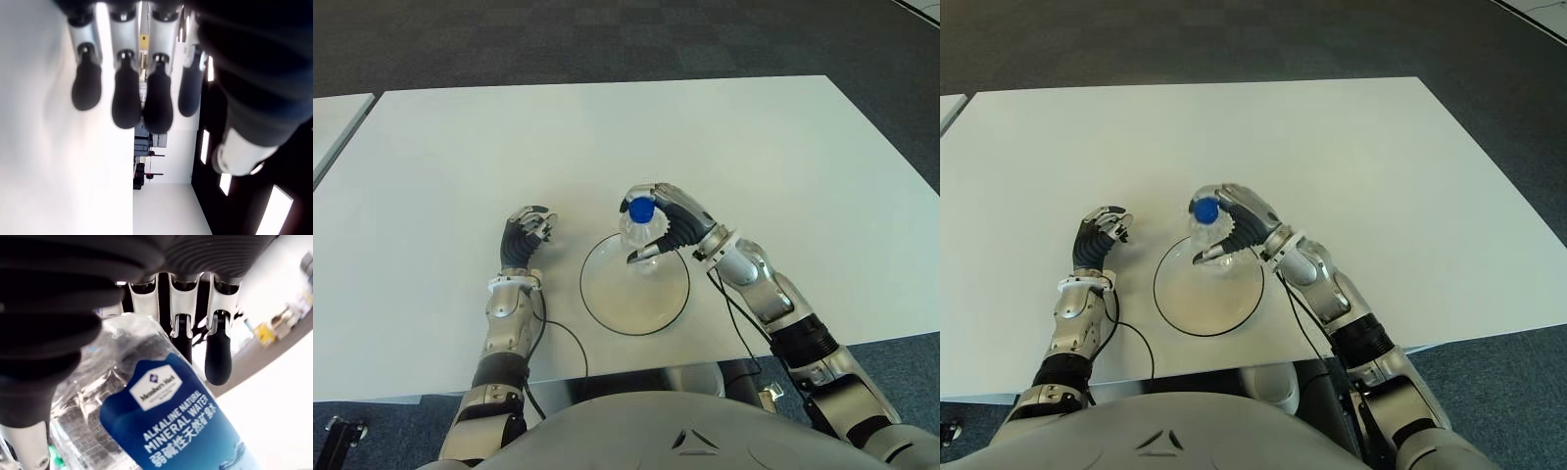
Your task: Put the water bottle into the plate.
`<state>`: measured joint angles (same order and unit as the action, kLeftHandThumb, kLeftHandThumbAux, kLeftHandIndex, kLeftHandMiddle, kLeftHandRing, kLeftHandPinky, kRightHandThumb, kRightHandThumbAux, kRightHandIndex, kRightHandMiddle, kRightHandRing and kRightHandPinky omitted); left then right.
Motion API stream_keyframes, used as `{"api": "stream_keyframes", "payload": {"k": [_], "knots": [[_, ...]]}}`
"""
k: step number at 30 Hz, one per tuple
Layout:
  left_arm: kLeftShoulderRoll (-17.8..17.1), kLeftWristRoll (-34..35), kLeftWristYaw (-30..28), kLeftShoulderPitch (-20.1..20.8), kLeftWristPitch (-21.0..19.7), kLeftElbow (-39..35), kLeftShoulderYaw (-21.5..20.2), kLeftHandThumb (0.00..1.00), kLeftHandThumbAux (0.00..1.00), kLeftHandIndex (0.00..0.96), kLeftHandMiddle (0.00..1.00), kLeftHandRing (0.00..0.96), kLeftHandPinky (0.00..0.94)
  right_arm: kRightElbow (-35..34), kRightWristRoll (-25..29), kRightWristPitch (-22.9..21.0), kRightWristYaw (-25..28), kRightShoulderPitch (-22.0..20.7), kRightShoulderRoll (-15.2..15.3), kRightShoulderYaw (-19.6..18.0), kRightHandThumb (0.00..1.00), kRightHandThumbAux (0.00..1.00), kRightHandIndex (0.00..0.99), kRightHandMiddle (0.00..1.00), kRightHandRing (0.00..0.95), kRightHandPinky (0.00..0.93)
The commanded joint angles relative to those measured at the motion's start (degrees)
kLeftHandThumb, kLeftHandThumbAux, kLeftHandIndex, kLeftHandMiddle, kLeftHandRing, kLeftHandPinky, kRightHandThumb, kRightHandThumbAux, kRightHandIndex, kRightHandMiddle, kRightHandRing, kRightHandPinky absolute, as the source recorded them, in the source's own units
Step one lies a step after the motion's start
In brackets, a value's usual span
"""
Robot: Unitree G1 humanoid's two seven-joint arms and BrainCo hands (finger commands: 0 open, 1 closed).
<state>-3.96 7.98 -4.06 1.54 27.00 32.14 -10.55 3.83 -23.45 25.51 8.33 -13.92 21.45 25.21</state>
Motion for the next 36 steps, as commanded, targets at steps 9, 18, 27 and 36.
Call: {"api": "stream_keyframes", "payload": {"k": [9,18,27,36], "knots": [[0.2,-0.3,0.3,-1.0,-1.8,0.4,-0.1,0.706,0.717,0.435,0.693,0.689,0.675,7.0,-1.3,-0.3,10.1,0.4,-2.1,6.1,0.85,0.681,0.393,0.549,0.874,0.881],[0.2,-0.1,-0.2,-0.9,-1.0,0.9,-0.2,0.706,0.717,0.435,0.695,0.691,0.681,5.8,-3.5,-4.5,14.4,0.0,-0.8,6.7,0.852,0.679,0.398,0.556,0.877,0.884],[-0.2,-0.7,0.0,-0.9,-1.1,0.9,0.2,0.706,0.717,0.435,0.713,0.708,0.697,4.0,-6.7,-7.6,17.7,-0.6,0.8,7.2,0.853,0.678,0.4,0.558,0.873,0.876],[0.2,-0.1,0.3,-1.0,-2.4,0.3,-0.1,0.704,0.717,0.435,0.689,0.685,0.663,2.3,-7.0,-9.7,20.4,-0.8,1.8,7.6,0.852,0.679,0.398,0.558,0.859,0.863]]}}
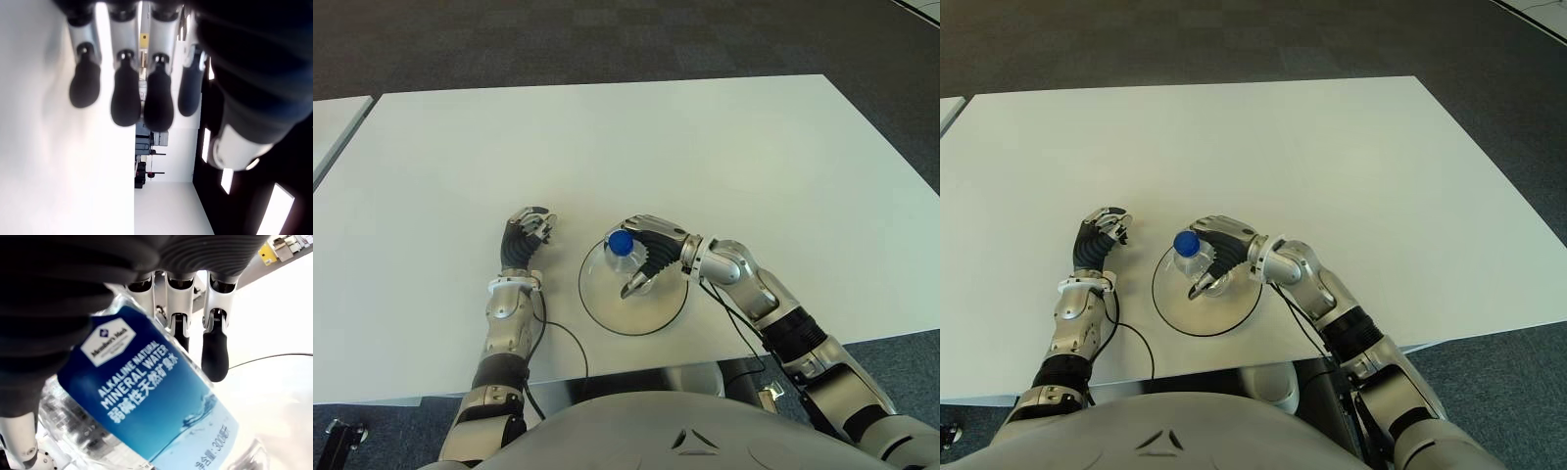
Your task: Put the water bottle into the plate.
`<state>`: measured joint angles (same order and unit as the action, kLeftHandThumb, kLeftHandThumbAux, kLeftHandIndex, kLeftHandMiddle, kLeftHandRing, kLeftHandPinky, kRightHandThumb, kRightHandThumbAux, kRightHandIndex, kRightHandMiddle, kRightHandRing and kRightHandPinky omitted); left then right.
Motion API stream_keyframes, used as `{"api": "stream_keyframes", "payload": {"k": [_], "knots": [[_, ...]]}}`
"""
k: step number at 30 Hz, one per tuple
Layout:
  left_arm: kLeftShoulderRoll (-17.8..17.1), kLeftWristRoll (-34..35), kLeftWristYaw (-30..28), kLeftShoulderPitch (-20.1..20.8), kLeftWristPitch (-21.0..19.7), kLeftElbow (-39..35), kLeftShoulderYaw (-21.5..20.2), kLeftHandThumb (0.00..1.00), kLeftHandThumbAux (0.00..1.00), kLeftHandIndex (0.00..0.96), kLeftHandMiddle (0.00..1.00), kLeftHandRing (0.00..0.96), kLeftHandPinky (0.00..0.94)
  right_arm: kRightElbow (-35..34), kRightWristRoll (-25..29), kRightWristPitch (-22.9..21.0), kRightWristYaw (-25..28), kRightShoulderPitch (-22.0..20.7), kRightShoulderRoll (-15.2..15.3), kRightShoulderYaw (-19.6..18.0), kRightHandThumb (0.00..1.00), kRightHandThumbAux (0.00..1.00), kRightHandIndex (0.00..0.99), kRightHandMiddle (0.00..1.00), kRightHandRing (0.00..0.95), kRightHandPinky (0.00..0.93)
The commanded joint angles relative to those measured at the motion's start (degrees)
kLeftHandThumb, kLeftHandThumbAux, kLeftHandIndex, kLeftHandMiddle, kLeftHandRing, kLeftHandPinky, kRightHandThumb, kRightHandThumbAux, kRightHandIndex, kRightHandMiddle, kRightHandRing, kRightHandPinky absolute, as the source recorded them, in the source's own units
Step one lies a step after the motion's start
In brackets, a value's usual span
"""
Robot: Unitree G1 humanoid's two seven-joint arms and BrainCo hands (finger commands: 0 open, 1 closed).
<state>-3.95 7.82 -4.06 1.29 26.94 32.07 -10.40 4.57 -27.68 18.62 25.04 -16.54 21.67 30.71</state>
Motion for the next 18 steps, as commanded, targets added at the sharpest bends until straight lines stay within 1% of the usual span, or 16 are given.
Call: {"api": "stream_keyframes", "payload": {"k": [1,4,9,10,13,14,18], "knots": [[0.3,0.3,0.4,-0.7,-2.8,0.2,-0.3,0.704,0.717,0.435,0.683,0.679,0.654,1.5,-2.8,-2.9,3.8,1.9,1.7,2.2,0.851,0.679,0.398,0.557,0.856,0.859],[0.5,0.6,0.4,-0.8,-3.0,0.0,-0.5,0.704,0.717,0.435,0.673,0.669,0.645,1.1,-2.7,-3.2,4.0,2.0,1.9,2.2,0.851,0.68,0.398,0.558,0.853,0.856],[0.6,0.6,-0.1,-0.8,-1.8,0.3,-0.6,0.705,0.716,0.435,0.667,0.662,0.65,0.2,-2.4,-3.2,4.5,2.2,2.5,2.2,0.851,0.679,0.402,0.57,0.842,0.845],[0.7,0.6,0.2,-0.8,-2.1,0.1,-0.7,0.706,0.716,0.435,0.667,0.661,0.651,0.1,-2.2,-3.2,4.7,2.1,2.5,2.2,0.851,0.679,0.403,0.572,0.84,0.843],[0.9,0.6,0.9,-0.9,-2.9,-0.2,-0.9,0.707,0.716,0.435,0.67,0.663,0.654,-0.4,-1.5,-3.1,5.3,1.7,2.7,2.1,0.85,0.675,0.43,0.516,0.823,0.814],[0.9,0.4,1.1,-0.9,-2.9,-0.2,-0.9,0.707,0.715,0.435,0.671,0.664,0.655,-0.3,-1.3,-2.3,5.2,1.6,2.7,2.1,0.85,0.675,0.433,0.511,0.82,0.812],[0.9,-0.1,1.5,-1.0,-2.5,-0.1,-0.8,0.707,0.715,0.436,0.681,0.671,0.663,-0.1,-0.8,-0.3,4.9,1.3,2.9,2.0,0.842,0.675,0.431,0.491,0.727,0.703]]}}
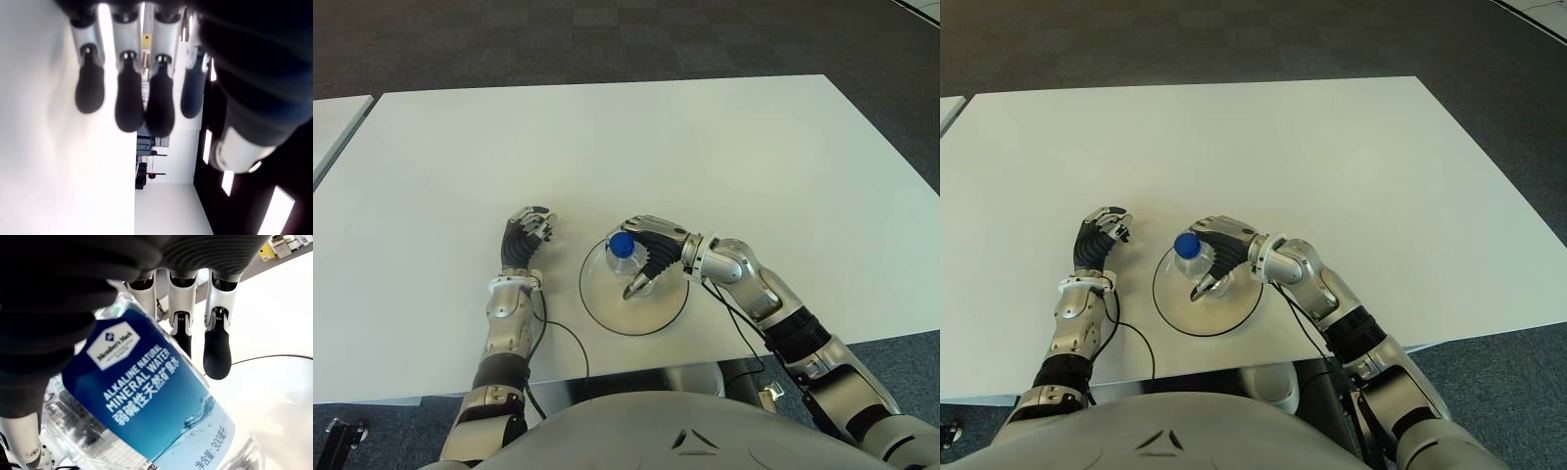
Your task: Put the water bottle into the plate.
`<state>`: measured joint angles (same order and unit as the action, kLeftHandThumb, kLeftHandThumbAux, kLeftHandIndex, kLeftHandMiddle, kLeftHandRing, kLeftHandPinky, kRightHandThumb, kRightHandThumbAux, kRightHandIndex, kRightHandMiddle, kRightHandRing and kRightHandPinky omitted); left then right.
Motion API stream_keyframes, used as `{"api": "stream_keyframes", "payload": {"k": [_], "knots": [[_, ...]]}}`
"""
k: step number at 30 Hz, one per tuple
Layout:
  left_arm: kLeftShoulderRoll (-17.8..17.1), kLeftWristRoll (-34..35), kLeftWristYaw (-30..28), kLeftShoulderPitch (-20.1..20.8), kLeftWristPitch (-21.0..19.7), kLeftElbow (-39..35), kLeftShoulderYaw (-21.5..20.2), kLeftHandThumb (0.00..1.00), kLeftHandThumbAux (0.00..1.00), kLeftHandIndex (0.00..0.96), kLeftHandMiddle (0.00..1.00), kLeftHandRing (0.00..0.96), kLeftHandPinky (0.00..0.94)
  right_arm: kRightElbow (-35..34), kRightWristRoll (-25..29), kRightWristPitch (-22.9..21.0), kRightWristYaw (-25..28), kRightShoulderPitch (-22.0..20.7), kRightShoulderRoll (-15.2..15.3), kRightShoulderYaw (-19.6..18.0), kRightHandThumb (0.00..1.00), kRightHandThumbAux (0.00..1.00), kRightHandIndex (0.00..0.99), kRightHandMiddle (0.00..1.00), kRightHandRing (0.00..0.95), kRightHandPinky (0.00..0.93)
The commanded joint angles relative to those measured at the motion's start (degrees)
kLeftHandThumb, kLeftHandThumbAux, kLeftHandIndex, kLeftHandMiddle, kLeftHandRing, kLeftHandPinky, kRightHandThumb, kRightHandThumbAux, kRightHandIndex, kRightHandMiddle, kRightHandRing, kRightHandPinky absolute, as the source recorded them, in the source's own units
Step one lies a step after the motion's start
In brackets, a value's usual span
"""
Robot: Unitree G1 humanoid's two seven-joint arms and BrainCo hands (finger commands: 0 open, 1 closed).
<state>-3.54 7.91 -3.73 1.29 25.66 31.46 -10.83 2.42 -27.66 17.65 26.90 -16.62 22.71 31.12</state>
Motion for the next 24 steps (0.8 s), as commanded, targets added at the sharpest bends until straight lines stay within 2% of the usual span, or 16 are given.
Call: {"api": "stream_keyframes", "payload": {"k": [1,2,3,4,6,9,11,13,17,24], "knots": [[0.6,-0.2,1.2,-1.0,-1.2,0.4,-0.4,0.707,0.715,0.436,0.681,0.671,0.662,2.1,-0.8,0.9,3.0,1.4,1.9,1.6,0.839,0.677,0.428,0.485,0.672,0.66],[0.7,0.0,1.2,-1.0,-1.3,0.4,-0.4,0.707,0.715,0.436,0.681,0.671,0.661,2.1,-0.9,1.5,3.0,1.2,2.0,1.7,0.838,0.677,0.427,0.482,0.653,0.644],[0.7,0.1,1.2,-1.1,-1.3,0.3,-0.4,0.707,0.715,0.436,0.68,0.669,0.66,2.1,-0.9,1.9,3.0,1.1,2.1,1.7,0.724,0.643,0.293,0.364,0.504,0.536],[0.8,0.2,1.2,-1.1,-1.3,0.3,-0.5,0.707,0.715,0.436,0.679,0.669,0.659,2.1,-1.0,2.4,3.0,1.0,2.2,1.8,0.68,0.631,0.246,0.321,0.45,0.497],[1.1,0.7,1.1,-1.1,-1.5,0.1,-0.6,0.707,0.715,0.436,0.676,0.666,0.655,2.3,-1.5,3.8,3.2,0.5,2.6,2.2,0.559,0.594,0.106,0.174,0.279,0.359],[1.4,0.8,1.2,-1.1,-1.4,0.0,-0.8,0.708,0.714,0.436,0.673,0.662,0.647,3.5,-2.2,5.6,3.1,-0.1,3.1,2.7,0.478,0.565,0.034,0.061,0.152,0.247],[1.4,0.7,1.2,-1.2,-1.5,0.0,-0.8,0.708,0.714,0.436,0.672,0.661,0.644,3.8,-2.3,6.1,3.1,-0.2,3.2,2.7,0.457,0.558,0.017,0.031,0.118,0.217],[1.4,0.7,1.3,-1.2,-1.6,-0.1,-0.9,0.708,0.714,0.436,0.67,0.658,0.644,4.2,-2.3,6.7,2.9,-0.4,3.3,2.7,0.443,0.535,0.007,0.012,0.048,0.134],[1.6,0.6,1.4,-1.2,-1.9,-0.3,-1.0,0.709,0.714,0.436,0.67,0.657,0.648,5.9,-2.0,8.6,1.5,-0.4,3.2,2.4,0.419,0.487,0.001,0.003,0.012,0.039],[2.0,1.1,1.5,-1.4,-3.0,-1.1,-1.1,0.709,0.713,0.436,0.672,0.658,0.649,7.9,-0.4,11.1,-1.1,0.6,2.0,0.8,0.389,0.403,0.0,0.0,0.0,0.002]]}}
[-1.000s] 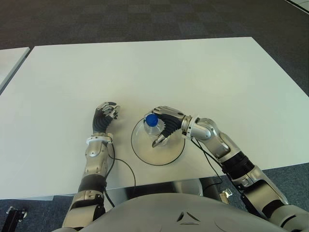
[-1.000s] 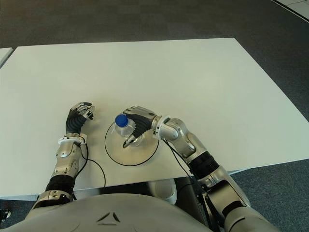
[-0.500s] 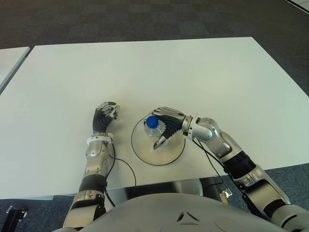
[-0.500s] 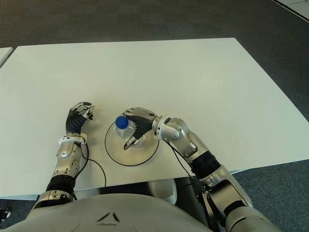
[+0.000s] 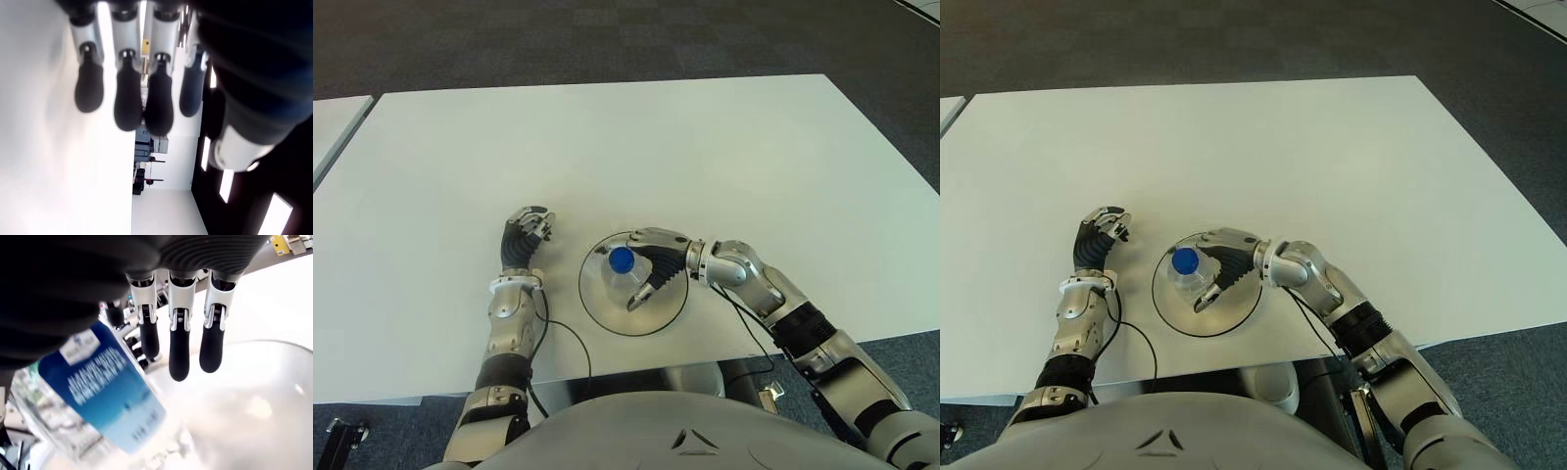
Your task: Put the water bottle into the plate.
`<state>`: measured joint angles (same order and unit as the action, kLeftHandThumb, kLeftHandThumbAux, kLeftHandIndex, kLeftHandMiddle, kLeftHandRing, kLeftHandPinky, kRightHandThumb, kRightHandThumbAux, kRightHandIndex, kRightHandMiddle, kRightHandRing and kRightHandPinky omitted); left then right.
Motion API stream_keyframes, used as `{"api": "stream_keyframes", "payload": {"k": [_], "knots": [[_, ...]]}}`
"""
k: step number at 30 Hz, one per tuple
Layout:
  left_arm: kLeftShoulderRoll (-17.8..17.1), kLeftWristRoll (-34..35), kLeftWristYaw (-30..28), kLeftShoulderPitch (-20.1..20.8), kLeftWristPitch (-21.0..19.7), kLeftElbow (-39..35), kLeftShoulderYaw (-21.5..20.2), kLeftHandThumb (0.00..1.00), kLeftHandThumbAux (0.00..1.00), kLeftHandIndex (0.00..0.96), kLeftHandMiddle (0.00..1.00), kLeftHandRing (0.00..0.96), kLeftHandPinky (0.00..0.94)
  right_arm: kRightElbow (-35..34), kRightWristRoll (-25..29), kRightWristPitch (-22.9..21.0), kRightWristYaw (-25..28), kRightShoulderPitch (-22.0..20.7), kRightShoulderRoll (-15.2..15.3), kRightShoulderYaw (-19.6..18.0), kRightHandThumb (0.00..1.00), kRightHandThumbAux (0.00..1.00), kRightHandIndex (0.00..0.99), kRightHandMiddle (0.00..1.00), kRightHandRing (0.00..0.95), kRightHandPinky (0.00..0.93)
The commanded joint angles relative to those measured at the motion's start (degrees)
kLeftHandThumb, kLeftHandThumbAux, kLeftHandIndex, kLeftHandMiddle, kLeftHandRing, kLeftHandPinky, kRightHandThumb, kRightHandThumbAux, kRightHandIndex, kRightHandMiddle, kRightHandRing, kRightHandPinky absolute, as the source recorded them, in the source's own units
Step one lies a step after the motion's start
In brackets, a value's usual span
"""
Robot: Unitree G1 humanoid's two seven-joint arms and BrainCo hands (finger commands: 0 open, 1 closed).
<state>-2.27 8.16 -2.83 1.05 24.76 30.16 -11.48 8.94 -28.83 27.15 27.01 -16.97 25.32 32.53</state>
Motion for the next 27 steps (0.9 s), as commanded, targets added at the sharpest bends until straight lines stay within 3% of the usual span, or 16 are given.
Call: {"api": "stream_keyframes", "payload": {"k": [1,27], "knots": [[0.8,0.9,0.5,-1.2,-2.2,0.1,-0.5,0.709,0.713,0.436,0.672,0.658,0.649,1.4,0.9,1.8,-1.5,1.2,-0.7,-0.8,0.389,0.395,0.0,0.0,0.0,0.001],[1.0,-0.4,0.7,-1.3,-1.5,0.2,-0.7,0.709,0.713,0.436,0.673,0.662,0.658,0.0,-0.9,0.3,-8.1,3.1,-1.8,-6.2,0.413,0.282,0.0,0.0,0.0,0.0]]}}
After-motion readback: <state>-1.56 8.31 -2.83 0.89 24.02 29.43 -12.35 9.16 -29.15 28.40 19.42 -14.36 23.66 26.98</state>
